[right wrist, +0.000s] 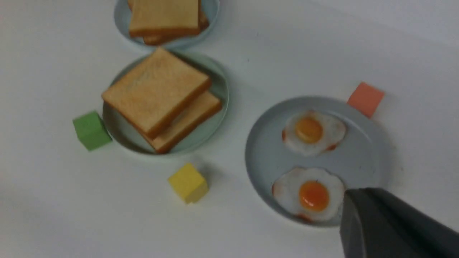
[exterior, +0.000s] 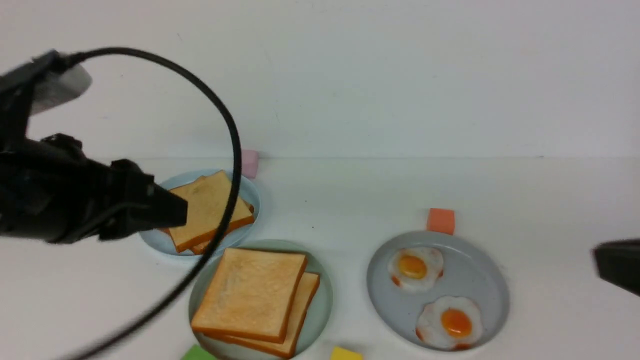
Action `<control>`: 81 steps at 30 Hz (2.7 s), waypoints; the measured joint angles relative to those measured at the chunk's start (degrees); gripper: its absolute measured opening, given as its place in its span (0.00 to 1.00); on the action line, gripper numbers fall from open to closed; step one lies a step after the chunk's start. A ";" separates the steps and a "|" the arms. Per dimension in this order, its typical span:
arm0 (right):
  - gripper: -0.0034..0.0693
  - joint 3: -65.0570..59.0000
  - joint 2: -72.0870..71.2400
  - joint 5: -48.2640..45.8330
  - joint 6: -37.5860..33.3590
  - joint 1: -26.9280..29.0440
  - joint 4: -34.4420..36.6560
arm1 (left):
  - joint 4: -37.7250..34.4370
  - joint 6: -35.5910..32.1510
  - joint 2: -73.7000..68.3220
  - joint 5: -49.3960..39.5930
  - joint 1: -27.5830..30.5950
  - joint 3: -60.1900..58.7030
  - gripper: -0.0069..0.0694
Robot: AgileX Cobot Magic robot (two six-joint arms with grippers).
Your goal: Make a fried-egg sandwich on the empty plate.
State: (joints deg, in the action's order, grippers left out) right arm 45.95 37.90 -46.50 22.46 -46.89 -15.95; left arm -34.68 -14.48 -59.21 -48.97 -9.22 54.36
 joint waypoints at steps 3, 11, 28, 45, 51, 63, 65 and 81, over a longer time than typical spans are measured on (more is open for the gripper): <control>0.03 -8.64 -9.21 6.58 2.95 0.00 -2.35 | 6.01 5.33 5.63 -3.86 -3.98 0.00 0.18; 0.04 -24.90 -25.49 19.14 5.90 0.00 -8.18 | 20.36 19.64 24.51 -11.30 -6.29 -6.98 0.07; 0.05 -35.59 -29.29 25.67 5.98 0.00 -14.03 | 21.99 23.05 42.55 -11.03 -6.29 -16.89 0.07; 0.06 -35.58 -29.29 25.69 7.02 0.00 -14.03 | 38.31 28.02 46.26 2.58 -3.50 -23.97 0.07; 0.07 -35.58 -29.29 25.69 7.07 0.00 -14.03 | 46.84 38.14 56.40 19.05 2.87 -39.16 0.07; 0.09 -35.58 -29.30 25.69 7.06 0.00 -14.03 | 40.56 25.63 59.84 23.97 3.72 -55.61 0.08; 0.09 -35.58 -29.30 25.69 7.06 0.00 -14.03 | 40.36 24.89 59.84 23.97 3.77 -55.61 0.08; 0.12 -35.58 -29.30 25.69 7.20 0.00 -14.03 | 36.37 24.29 59.84 24.28 8.62 -55.61 0.10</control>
State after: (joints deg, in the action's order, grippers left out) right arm 10.37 8.60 -20.81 29.66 -46.89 -29.98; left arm 1.69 9.81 0.63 -24.68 -0.60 -1.25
